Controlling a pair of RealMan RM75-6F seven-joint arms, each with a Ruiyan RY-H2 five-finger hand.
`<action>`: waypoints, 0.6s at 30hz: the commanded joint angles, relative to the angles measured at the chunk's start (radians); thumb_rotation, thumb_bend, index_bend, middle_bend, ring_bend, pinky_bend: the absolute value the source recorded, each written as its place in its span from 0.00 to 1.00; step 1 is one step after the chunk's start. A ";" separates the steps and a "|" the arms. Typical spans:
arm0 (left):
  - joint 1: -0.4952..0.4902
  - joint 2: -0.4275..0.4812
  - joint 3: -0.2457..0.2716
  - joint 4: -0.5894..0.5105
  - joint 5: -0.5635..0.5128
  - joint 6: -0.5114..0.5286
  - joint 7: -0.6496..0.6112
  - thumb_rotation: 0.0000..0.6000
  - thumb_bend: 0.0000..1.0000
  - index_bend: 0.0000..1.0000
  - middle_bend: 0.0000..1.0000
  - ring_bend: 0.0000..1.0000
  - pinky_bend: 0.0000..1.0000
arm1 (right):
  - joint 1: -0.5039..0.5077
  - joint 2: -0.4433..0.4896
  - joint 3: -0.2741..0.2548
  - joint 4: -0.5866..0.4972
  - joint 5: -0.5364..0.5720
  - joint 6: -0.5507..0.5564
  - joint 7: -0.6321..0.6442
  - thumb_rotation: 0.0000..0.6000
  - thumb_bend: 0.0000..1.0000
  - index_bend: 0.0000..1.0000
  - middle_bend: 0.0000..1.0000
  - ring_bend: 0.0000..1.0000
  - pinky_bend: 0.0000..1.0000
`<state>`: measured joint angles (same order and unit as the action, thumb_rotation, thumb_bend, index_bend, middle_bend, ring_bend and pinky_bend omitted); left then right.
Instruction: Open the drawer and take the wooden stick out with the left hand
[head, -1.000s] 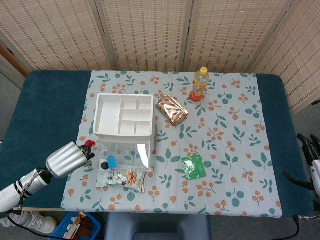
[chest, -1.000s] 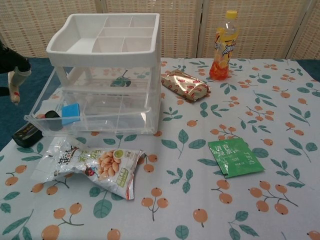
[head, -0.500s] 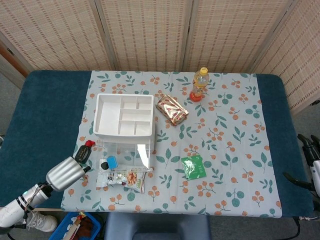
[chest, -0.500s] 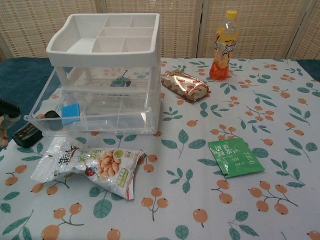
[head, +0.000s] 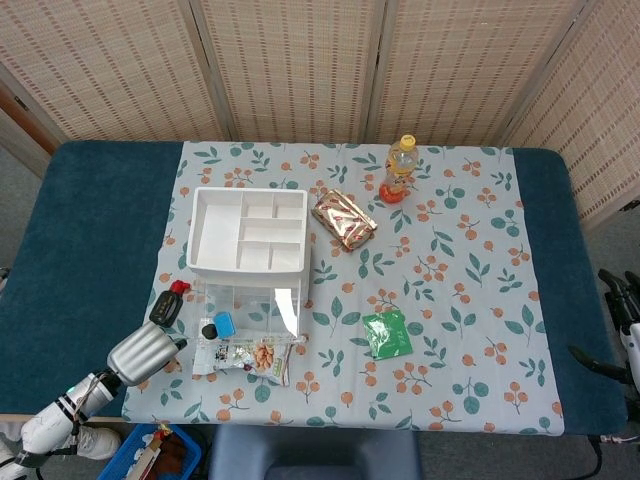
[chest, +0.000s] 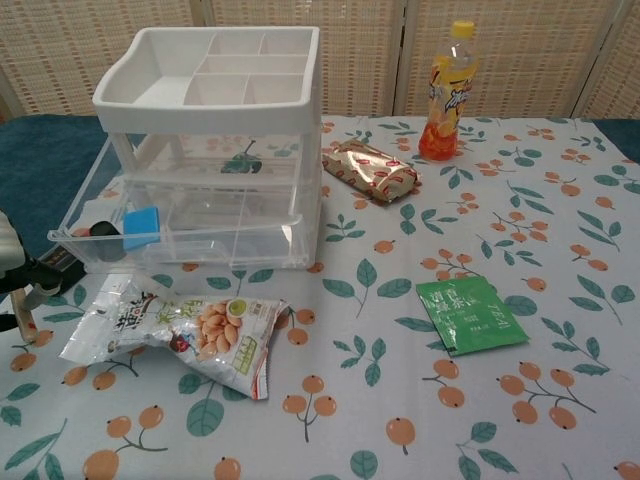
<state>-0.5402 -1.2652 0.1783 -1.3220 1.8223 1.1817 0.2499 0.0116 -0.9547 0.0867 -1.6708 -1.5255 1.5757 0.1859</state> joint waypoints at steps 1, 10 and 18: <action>0.008 -0.015 -0.004 0.014 -0.012 -0.007 -0.004 1.00 0.34 0.58 0.88 1.00 1.00 | -0.002 0.001 0.000 -0.002 0.002 0.002 0.000 1.00 0.11 0.00 0.13 0.08 0.13; 0.032 -0.007 -0.011 0.003 -0.022 0.021 -0.011 1.00 0.23 0.41 0.88 1.00 1.00 | 0.000 0.001 0.000 -0.004 -0.002 0.003 -0.001 1.00 0.11 0.00 0.13 0.08 0.13; 0.088 0.032 -0.010 -0.020 -0.070 0.057 -0.025 1.00 0.23 0.41 0.88 0.99 1.00 | 0.002 -0.001 0.000 -0.001 -0.004 0.000 0.003 1.00 0.11 0.00 0.13 0.08 0.13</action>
<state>-0.4631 -1.2451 0.1684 -1.3329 1.7666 1.2339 0.2308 0.0134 -0.9559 0.0865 -1.6715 -1.5297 1.5757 0.1893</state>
